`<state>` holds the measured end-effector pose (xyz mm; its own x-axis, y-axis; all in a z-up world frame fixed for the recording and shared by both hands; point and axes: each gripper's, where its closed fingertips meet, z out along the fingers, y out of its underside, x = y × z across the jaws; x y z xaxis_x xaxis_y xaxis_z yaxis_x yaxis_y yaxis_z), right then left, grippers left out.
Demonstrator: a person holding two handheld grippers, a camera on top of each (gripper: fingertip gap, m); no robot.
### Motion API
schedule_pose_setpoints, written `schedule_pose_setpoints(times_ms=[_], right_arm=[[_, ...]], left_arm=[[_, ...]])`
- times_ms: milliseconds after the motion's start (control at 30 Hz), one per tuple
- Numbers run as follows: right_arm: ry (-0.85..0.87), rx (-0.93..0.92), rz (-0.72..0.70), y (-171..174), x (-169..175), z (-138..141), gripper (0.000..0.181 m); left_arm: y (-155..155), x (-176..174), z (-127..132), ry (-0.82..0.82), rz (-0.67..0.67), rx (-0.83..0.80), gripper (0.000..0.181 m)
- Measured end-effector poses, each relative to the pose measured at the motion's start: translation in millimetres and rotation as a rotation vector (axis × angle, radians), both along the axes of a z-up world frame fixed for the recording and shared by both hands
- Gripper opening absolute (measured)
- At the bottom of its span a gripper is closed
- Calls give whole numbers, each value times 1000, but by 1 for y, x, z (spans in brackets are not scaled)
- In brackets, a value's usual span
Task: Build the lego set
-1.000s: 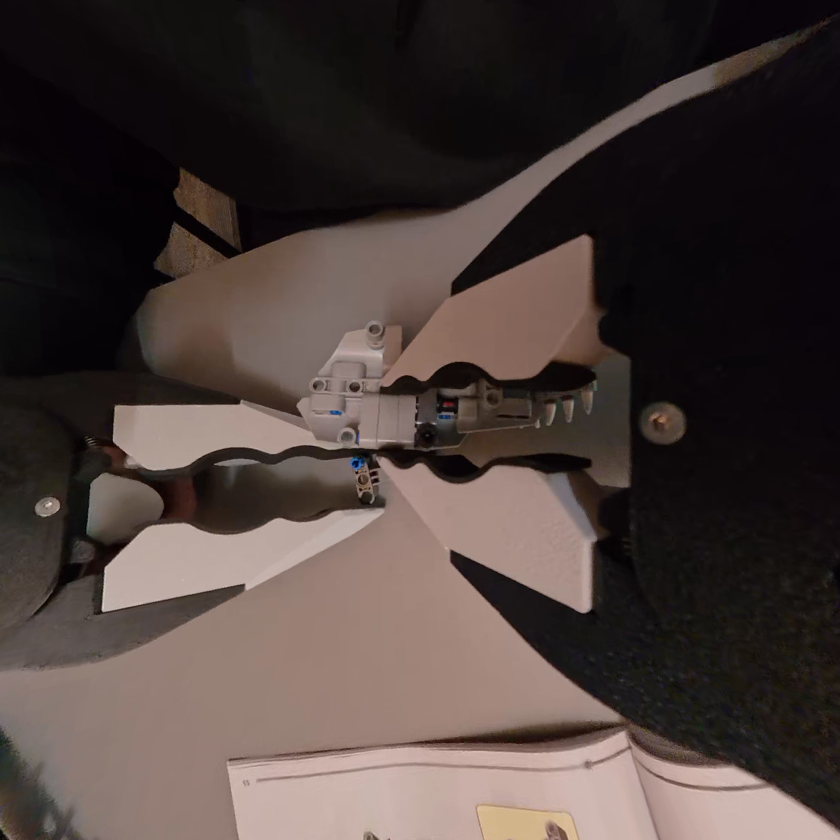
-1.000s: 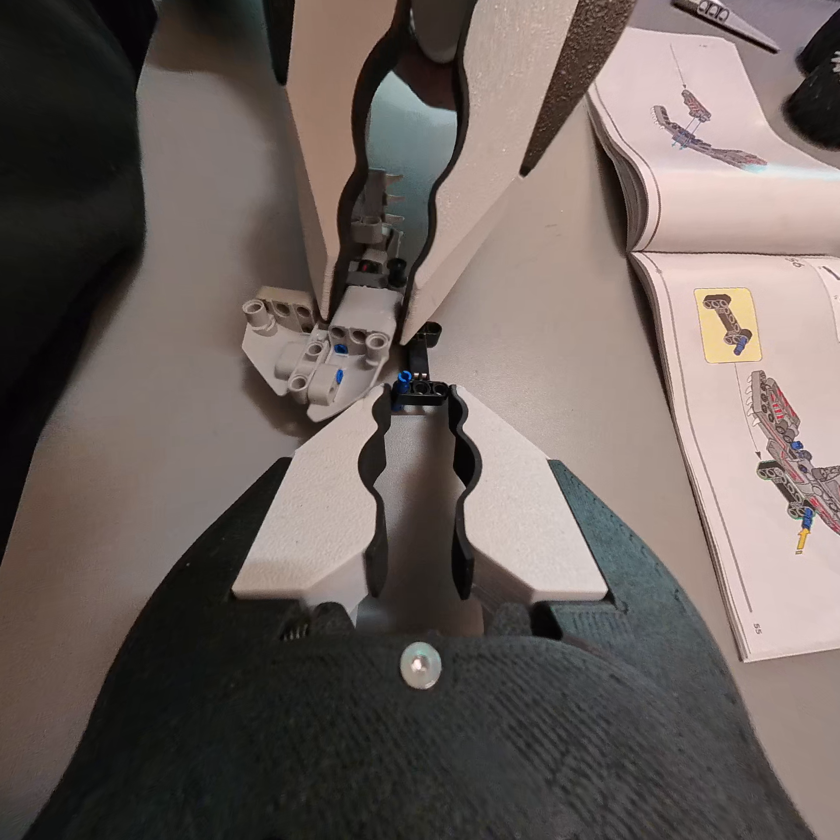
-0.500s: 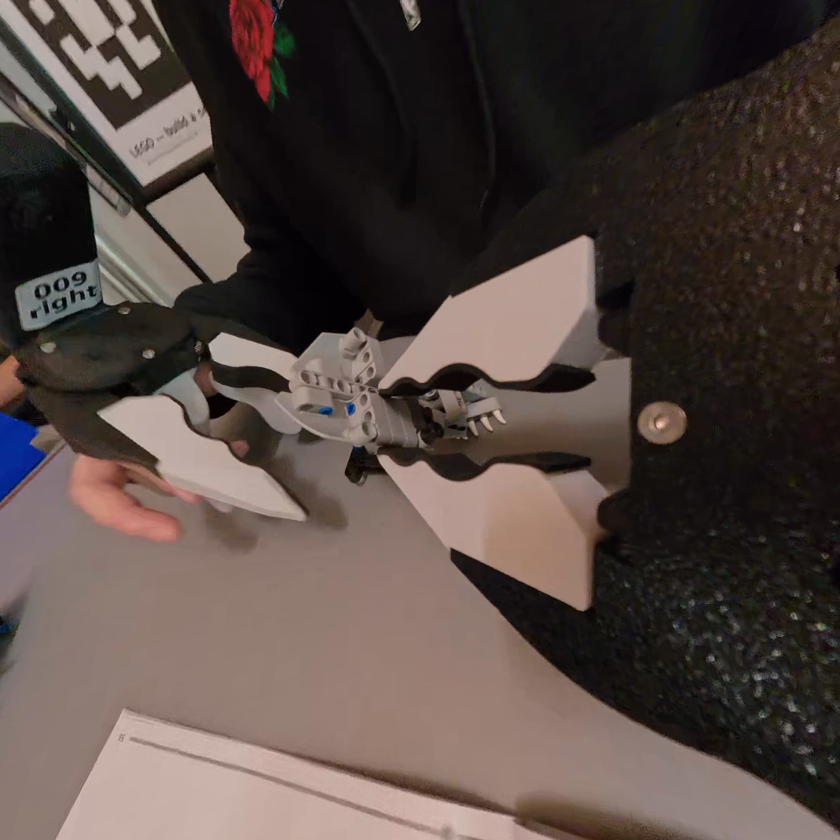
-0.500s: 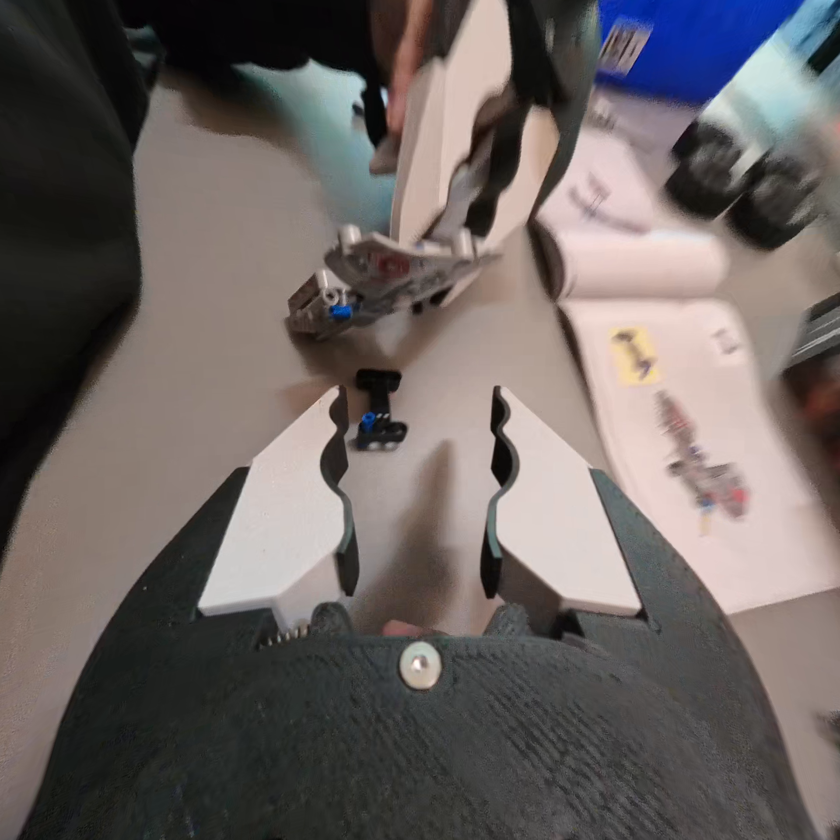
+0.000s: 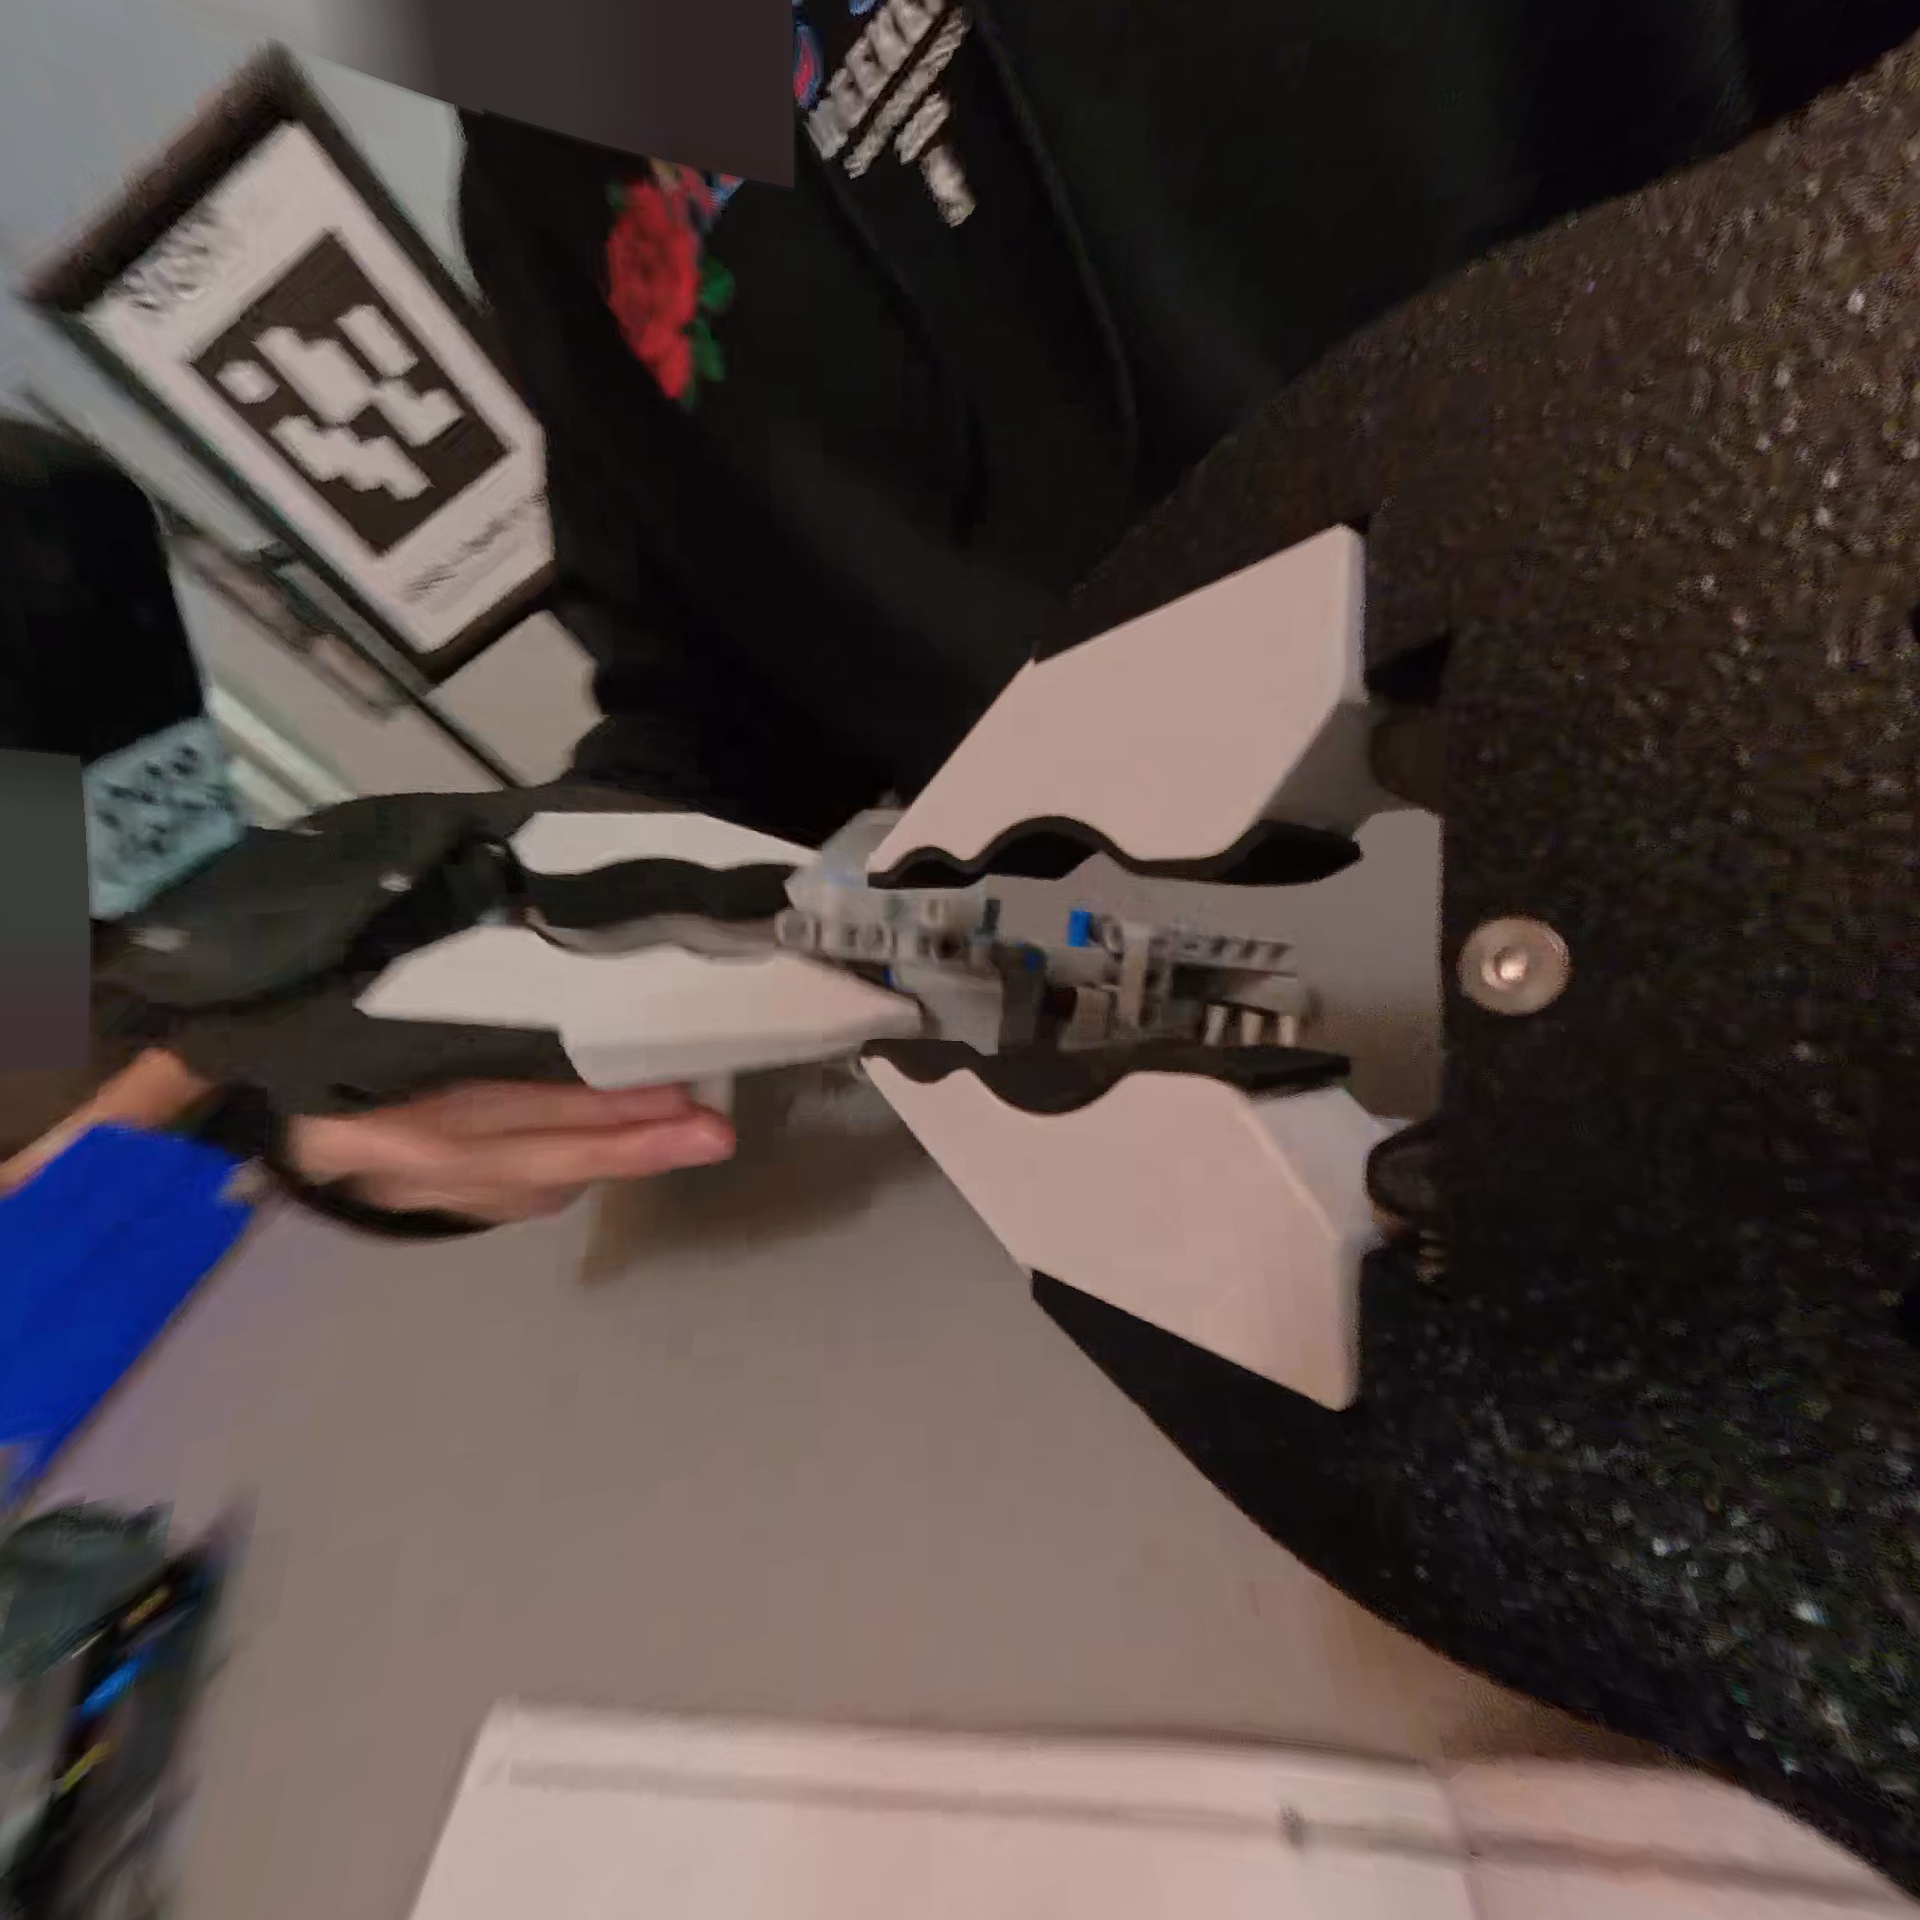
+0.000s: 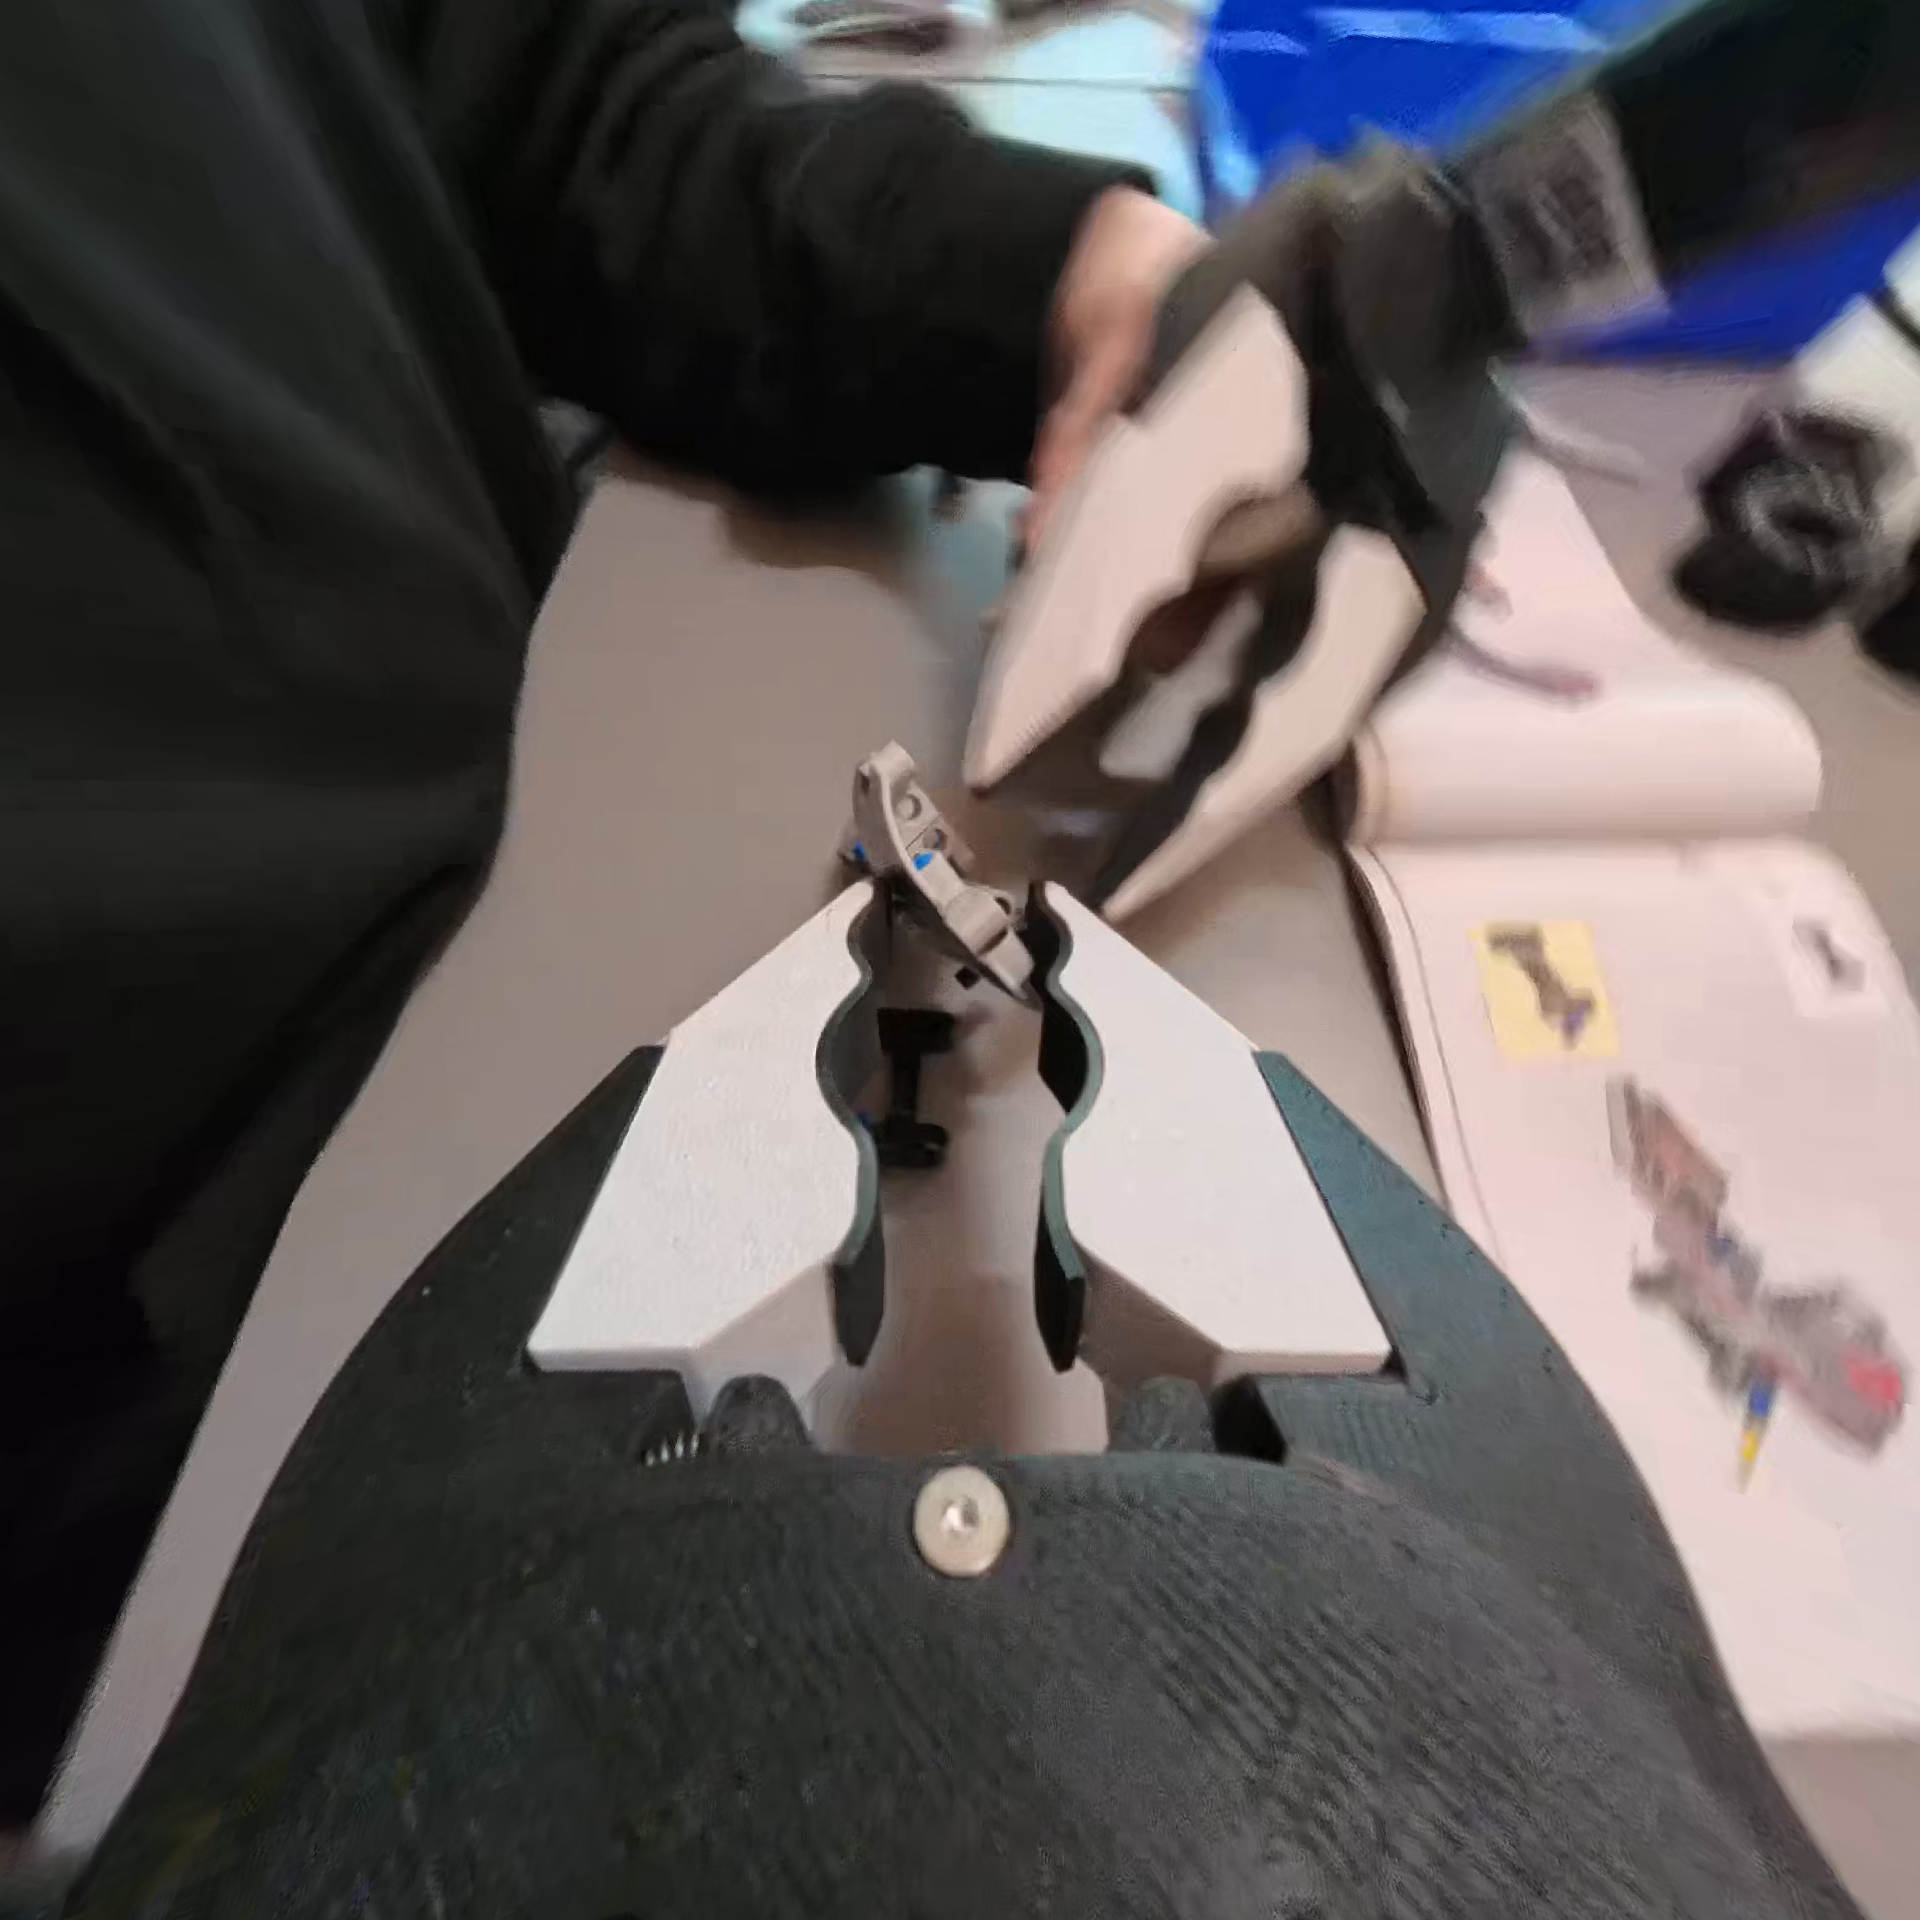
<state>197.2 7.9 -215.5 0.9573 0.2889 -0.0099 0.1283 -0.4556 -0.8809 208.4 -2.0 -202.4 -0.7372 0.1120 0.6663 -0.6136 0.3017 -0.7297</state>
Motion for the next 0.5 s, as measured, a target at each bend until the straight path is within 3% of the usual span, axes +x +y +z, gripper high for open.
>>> schedule_pose_setpoints(times_ms=[33,133,233,267,400,467,500], right_arm=[[95,-21,-96,1,13,-4,24],[525,-47,-276,-1,35,-10,24],[852,-14,-372,-4,49,-10,21],[869,-21,-388,-5,51,-15,21],[837,-13,-469,-3,58,-24,22],[798,-17,-534,-6,65,-31,25],[792,-13,-548,-7,67,-32,27]], left_arm=[[4,12,4,-21,76,-24,26],[24,46,16,-146,313,-77,26],[33,41,14,-356,341,-1,36],[33,40,5,-425,344,84,46],[22,29,-26,-622,294,340,53],[21,27,-45,-656,266,462,48],[21,25,-55,-654,237,507,35]])
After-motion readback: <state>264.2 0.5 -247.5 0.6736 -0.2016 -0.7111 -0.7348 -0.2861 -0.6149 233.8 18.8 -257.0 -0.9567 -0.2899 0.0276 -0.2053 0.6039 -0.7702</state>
